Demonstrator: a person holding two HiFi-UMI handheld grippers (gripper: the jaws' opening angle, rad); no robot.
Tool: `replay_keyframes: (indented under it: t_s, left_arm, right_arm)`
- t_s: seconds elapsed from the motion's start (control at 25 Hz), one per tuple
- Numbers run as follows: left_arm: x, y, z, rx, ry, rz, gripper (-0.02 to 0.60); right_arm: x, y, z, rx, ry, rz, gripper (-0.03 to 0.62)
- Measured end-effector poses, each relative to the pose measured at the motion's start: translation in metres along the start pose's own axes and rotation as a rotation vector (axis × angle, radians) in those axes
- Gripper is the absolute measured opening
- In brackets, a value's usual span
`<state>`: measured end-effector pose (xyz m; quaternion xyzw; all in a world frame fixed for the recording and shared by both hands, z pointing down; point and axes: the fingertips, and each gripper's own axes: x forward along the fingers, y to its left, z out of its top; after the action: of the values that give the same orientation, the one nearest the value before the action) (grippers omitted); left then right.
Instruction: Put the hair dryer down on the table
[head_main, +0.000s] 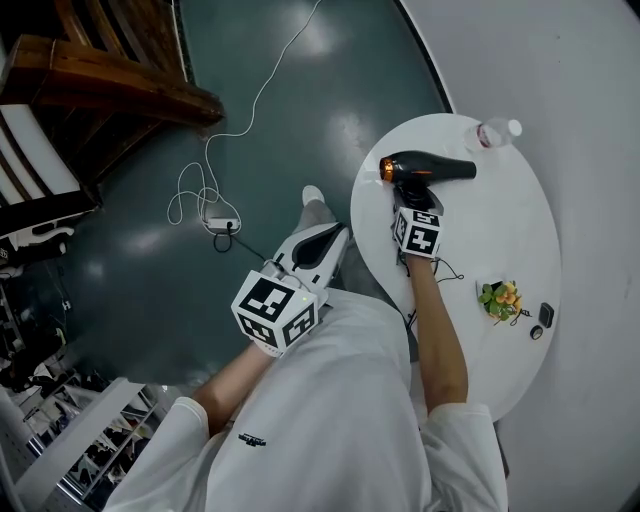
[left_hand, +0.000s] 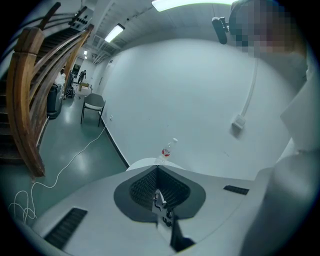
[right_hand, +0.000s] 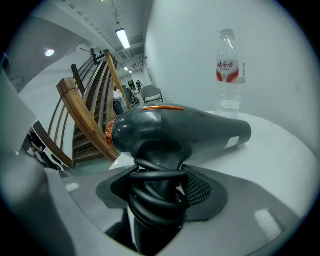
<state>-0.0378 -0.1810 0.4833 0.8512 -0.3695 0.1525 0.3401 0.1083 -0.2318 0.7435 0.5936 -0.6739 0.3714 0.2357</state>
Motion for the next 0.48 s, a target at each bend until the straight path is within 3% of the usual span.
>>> replay_keyframes:
  t_s: [0.48]
  left_arm:
    - [0.0032,0.0032,0.0033,-0.001,0.004,0.006,0.008]
  right_arm:
    - [0.0105,0.0013,-0.0079,-0.043,0.016,-0.015,0.282]
